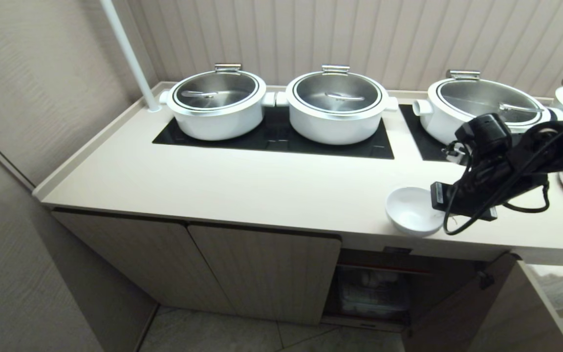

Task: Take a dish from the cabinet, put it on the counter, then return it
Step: Put it back into the cabinet

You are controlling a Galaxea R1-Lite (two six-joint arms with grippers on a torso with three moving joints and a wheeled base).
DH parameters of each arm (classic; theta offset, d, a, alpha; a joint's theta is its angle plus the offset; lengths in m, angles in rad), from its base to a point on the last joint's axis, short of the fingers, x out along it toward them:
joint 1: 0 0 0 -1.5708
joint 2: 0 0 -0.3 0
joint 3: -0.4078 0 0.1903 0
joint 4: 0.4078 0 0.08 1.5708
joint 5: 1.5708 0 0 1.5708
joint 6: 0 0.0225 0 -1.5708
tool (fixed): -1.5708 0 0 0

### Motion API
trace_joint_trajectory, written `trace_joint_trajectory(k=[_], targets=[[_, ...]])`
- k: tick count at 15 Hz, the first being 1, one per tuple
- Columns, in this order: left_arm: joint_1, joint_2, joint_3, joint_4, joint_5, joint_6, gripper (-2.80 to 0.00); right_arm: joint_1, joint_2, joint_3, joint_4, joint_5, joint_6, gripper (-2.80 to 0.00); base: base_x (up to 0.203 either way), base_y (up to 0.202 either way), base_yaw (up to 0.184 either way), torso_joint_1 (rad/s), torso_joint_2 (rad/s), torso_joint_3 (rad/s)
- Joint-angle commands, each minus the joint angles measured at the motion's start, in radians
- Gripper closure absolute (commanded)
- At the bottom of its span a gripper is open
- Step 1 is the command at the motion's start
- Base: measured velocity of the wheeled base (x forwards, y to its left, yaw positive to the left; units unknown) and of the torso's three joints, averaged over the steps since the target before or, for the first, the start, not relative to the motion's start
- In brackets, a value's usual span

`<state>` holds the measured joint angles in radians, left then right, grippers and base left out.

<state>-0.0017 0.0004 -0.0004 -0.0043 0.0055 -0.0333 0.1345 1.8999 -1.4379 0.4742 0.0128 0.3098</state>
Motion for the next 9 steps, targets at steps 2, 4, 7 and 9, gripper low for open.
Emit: trace_joint_trajectory(k=[2, 4, 7, 9], targets=[[0.000, 0.000, 0.000, 0.000, 0.000, 0.000, 0.00, 0.000, -0.124, 0.137, -0.046, 0.001, 0.002, 0.00, 0.000, 0.000, 0.000, 0.000, 0.00, 0.000], [0.000, 0.000, 0.000, 0.000, 0.001, 0.000, 0.00, 0.000, -0.213, 0.258, -0.072, 0.004, 0.002, 0.00, 0.000, 0.000, 0.000, 0.000, 0.00, 0.000], [0.000, 0.000, 0.000, 0.000, 0.001, 0.000, 0.00, 0.001, -0.305, 0.351, -0.092, 0.007, 0.002, 0.00, 0.000, 0.000, 0.000, 0.000, 0.00, 0.000], [0.000, 0.000, 0.000, 0.000, 0.001, 0.000, 0.00, 0.001, -0.363, 0.395, -0.095, 0.007, 0.003, 0.00, 0.000, 0.000, 0.000, 0.000, 0.00, 0.000]])
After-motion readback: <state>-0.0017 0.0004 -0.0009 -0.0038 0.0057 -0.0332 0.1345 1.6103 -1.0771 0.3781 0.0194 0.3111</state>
